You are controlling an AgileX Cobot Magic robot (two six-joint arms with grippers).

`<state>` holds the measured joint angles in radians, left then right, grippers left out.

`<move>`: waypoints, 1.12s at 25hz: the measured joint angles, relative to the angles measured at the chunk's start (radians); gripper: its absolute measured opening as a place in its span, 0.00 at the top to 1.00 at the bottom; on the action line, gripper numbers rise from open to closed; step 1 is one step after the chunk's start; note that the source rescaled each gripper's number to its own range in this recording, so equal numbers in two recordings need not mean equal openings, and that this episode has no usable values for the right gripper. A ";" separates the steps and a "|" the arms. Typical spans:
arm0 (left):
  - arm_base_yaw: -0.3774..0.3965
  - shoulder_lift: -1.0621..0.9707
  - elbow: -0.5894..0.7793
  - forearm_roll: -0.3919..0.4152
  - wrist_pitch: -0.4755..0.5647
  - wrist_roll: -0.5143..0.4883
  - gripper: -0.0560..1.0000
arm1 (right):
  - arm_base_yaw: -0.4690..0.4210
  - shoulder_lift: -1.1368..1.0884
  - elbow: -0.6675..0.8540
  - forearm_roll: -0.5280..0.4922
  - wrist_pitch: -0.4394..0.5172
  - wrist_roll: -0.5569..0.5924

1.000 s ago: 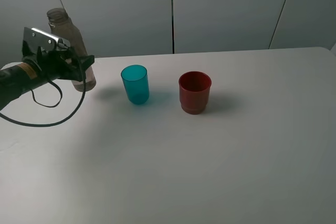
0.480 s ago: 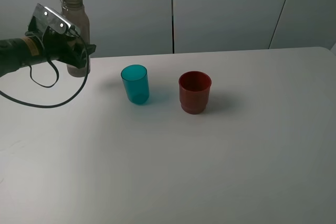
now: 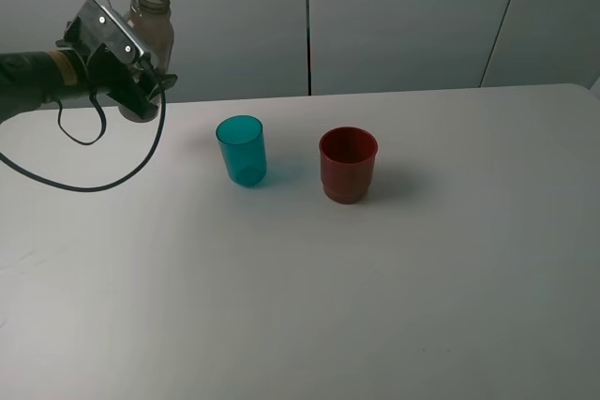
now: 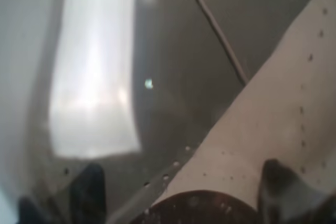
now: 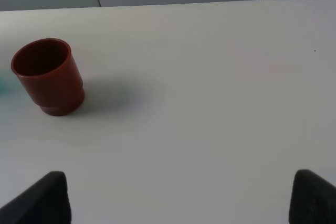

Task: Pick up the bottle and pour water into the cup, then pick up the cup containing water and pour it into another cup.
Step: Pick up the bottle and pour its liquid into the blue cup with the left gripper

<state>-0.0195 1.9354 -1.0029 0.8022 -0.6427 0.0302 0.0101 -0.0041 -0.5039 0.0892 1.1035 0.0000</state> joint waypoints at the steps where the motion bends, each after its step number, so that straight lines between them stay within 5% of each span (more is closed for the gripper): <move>1: -0.011 0.004 -0.007 -0.007 0.015 0.028 0.94 | 0.000 0.000 0.000 0.000 0.000 0.000; 28: -0.092 0.097 -0.085 0.003 0.105 0.507 0.94 | 0.000 0.000 0.000 0.000 0.000 0.000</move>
<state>-0.1115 2.0321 -1.0881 0.8054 -0.5380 0.5375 0.0101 -0.0041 -0.5039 0.0892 1.1035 0.0000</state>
